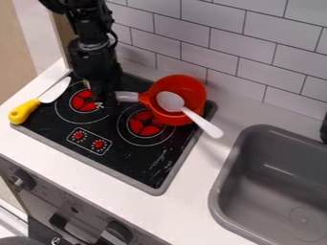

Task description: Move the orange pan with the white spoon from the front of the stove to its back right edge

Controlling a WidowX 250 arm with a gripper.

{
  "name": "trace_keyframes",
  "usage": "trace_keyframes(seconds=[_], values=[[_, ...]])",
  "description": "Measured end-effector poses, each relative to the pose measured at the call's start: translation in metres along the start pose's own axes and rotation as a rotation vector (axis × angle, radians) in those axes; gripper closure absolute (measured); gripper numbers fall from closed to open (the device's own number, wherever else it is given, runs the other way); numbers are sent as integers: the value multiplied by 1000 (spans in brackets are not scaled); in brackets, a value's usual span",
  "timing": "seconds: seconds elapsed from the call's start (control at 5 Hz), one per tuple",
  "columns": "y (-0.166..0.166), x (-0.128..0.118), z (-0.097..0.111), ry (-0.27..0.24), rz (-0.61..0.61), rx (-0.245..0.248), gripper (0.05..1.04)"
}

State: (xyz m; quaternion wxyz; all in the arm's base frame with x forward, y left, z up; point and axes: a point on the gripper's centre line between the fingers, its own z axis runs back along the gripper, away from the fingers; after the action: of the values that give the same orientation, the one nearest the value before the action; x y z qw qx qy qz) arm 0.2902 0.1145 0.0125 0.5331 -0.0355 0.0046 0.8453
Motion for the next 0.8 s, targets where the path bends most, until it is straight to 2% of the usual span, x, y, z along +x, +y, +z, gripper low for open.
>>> trace_keyframes(seconds=[0.2, 0.4, 0.6, 0.8], values=[[2, -1, 1, 7, -6, 9, 79], [2, -2, 10, 8, -12, 0, 83], [-2, -2, 27, -14, -53, -83, 83], [1, -1, 34, -34, -82, -73, 83]])
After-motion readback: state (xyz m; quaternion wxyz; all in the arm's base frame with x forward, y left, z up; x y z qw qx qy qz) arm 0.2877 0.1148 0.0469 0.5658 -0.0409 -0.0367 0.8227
